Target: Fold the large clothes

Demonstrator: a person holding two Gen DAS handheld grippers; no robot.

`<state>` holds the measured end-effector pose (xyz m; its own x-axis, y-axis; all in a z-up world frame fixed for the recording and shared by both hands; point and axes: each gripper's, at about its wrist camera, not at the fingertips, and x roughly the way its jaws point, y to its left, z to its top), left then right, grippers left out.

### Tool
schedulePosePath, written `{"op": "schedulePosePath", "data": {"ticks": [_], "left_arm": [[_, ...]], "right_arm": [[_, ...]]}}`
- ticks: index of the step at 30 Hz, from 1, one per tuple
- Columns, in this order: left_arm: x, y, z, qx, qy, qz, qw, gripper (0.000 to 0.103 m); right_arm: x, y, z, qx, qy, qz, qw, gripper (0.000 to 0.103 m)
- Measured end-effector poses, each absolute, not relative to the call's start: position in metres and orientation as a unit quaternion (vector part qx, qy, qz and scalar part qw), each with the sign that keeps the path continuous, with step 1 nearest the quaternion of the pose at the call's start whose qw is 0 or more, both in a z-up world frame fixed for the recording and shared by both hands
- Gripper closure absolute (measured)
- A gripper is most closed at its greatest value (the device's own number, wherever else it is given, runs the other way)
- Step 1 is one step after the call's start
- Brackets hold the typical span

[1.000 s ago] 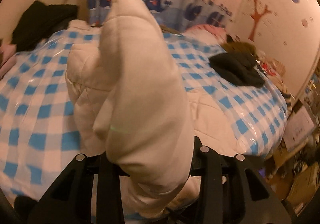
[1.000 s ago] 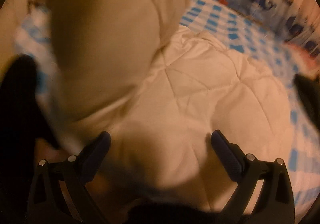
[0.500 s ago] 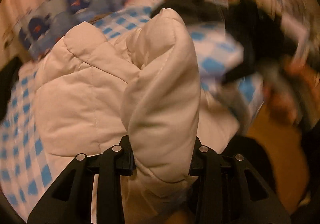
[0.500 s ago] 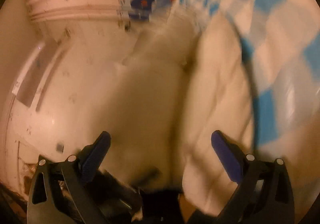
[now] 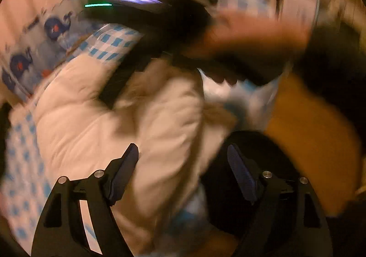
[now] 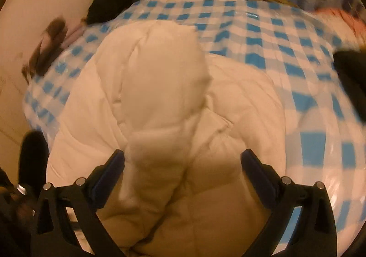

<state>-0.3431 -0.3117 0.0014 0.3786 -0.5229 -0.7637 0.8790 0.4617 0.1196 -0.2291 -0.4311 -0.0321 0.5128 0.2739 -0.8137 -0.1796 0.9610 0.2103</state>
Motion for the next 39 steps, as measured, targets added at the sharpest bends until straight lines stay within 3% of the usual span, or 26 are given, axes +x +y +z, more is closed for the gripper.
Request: {"op": "schedulePosePath", "data": {"ticks": [4,7,9,11,14,17,20,23,28,34,39], "left_arm": [[-0.279,-0.244,0.041,0.090,0.343,-0.407,0.842,0.024],[-0.219,-0.235,0.021,0.006,0.387,-0.393,0.834,0.024],[-0.202,-0.262,-0.011,0.037,0.431,-0.394,0.811,0.024],[-0.209,-0.296,-0.043,0.129,0.427,-0.382,0.809,0.015],[-0.210,-0.297,-0.041,0.140,0.428,-0.385,0.806,0.014],[-0.206,-0.290,-0.036,0.131,0.430,-0.400,0.799,0.013],[-0.213,-0.255,-0.007,0.076,0.410,-0.407,0.813,0.013],[-0.208,-0.222,0.006,0.002,0.388,-0.370,0.844,0.009],[-0.162,-0.175,-0.042,-0.118,0.469,-0.325,0.813,0.009],[-0.155,-0.177,-0.087,-0.203,0.499,-0.351,0.766,0.008],[-0.157,-0.201,-0.085,-0.170,0.497,-0.370,0.767,0.007]], "right_arm": [[-0.252,-0.449,-0.038,0.061,0.484,0.109,0.866,0.007],[-0.257,-0.448,-0.038,0.053,0.498,0.094,0.860,0.007],[-0.245,-0.448,-0.039,0.040,0.511,0.079,0.855,0.007],[-0.247,-0.455,-0.045,0.029,0.533,0.054,0.844,0.007],[-0.257,-0.470,-0.036,0.064,0.529,0.044,0.845,0.007],[-0.260,-0.481,-0.014,0.177,0.473,0.113,0.855,0.007],[-0.245,-0.459,-0.039,0.100,0.521,0.077,0.844,0.007],[-0.246,-0.469,-0.055,0.142,0.521,0.085,0.838,0.007],[-0.259,-0.482,-0.062,0.177,0.513,0.082,0.836,0.007],[-0.270,-0.479,-0.060,0.174,0.511,0.054,0.840,0.007],[-0.265,-0.490,-0.092,0.293,0.509,0.100,0.803,0.005]]}}
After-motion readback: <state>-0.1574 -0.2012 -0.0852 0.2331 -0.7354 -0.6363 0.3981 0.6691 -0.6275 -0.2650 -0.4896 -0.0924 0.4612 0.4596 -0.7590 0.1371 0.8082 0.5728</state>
